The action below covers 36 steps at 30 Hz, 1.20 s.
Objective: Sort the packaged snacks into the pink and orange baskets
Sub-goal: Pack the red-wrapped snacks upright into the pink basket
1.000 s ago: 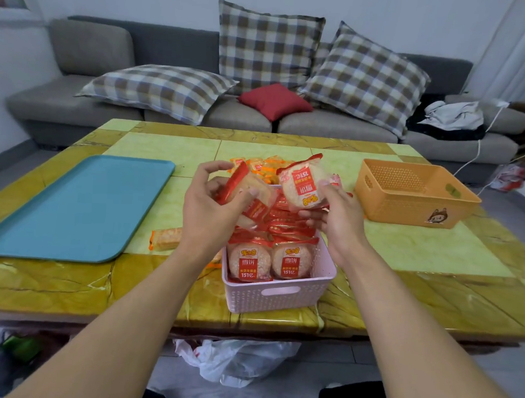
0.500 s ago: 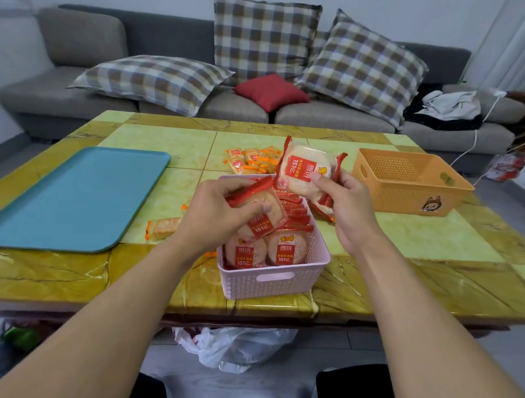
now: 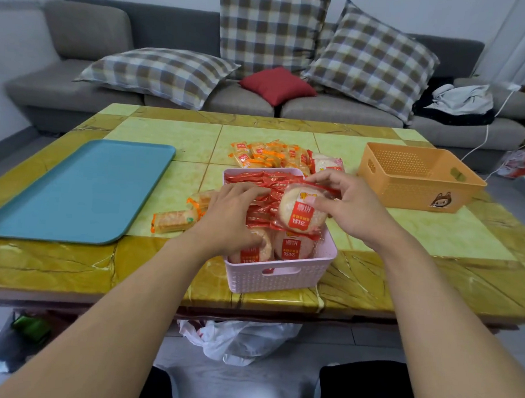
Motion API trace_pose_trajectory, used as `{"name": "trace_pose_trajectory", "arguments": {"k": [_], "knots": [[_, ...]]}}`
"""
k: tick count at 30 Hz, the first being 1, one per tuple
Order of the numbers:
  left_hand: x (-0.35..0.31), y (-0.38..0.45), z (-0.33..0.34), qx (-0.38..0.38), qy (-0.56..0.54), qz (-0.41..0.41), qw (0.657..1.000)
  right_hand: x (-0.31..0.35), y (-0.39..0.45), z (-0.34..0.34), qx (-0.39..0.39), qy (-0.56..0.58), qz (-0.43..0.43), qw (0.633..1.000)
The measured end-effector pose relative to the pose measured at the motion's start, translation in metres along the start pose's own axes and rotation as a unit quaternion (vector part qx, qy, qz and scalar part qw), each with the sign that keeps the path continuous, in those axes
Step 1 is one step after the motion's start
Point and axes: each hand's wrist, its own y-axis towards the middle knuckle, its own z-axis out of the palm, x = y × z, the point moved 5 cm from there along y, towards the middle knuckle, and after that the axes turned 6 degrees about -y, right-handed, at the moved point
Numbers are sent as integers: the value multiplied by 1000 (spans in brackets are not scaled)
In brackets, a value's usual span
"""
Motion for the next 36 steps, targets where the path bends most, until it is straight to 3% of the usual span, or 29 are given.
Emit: {"name": "trace_pose_trajectory", "arguments": {"k": [4, 11, 20, 28, 36], "knots": [[8, 3, 12, 60, 42, -18, 997, 1, -5, 8, 76, -118, 0, 990], [10, 7, 19, 104, 128, -29, 986, 11, -3, 33, 114, -378, -25, 919], [11, 10, 27, 118, 188, -49, 974, 8, -3, 45, 143, -530, -77, 833], [7, 7, 24, 115, 162, -54, 979, 17, -1, 55, 140, -558, -134, 807], [11, 7, 23, 121, 157, -59, 978, 19, -3, 32, 146, -503, -80, 848]]}}
